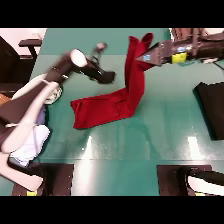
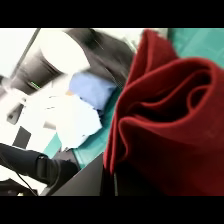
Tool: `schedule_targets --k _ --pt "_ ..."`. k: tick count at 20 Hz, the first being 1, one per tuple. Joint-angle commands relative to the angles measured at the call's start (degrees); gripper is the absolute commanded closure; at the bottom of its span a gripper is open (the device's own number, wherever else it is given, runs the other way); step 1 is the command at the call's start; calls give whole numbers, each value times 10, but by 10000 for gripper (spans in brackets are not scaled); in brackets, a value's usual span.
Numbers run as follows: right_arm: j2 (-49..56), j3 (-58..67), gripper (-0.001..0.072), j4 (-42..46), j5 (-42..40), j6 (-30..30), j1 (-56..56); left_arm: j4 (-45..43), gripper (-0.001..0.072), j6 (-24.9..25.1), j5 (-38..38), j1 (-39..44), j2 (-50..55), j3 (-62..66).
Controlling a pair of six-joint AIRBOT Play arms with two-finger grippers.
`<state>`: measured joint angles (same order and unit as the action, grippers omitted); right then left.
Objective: Fold the shirts.
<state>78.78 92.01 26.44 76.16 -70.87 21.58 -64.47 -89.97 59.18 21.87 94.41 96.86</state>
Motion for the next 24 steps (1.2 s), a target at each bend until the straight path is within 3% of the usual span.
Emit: schedule_targets --k 1,3,6,9,12,16,17,18,21,24 --pt "30 0 694 2 -73 10 113 -88 685 4 37 -90 -127 1" --pt "76 0 667 2 -117 27 190 -116 685 4 37 -134 -191 1" --pt "149 1 314 6 -165 35 271 -136 685 4 46 -175 -252 1" --pt "183 0 309 21 -127 35 271 -139 685 4 62 -187 -272 2" --pt "163 -14 309 130 -78 34 218 -142 685 4 75 -187 -271 1" --pt "83 -139 308 243 -90 2 82 -131 686 4 78 -187 -271 1" --pt "72 -172 245 252 -97 -3 41 -123 686 4 77 -186 -270 1" --pt "69 -196 104 241 -101 -3 5 -121 686 4 75 -179 -268 1" --pt "103 -222 82 216 -99 -7 -63 -117 685 4 61 -146 -254 -9" --pt "163 -189 88 192 -92 -6 -55 -116 686 4 63 -114 -228 -10"
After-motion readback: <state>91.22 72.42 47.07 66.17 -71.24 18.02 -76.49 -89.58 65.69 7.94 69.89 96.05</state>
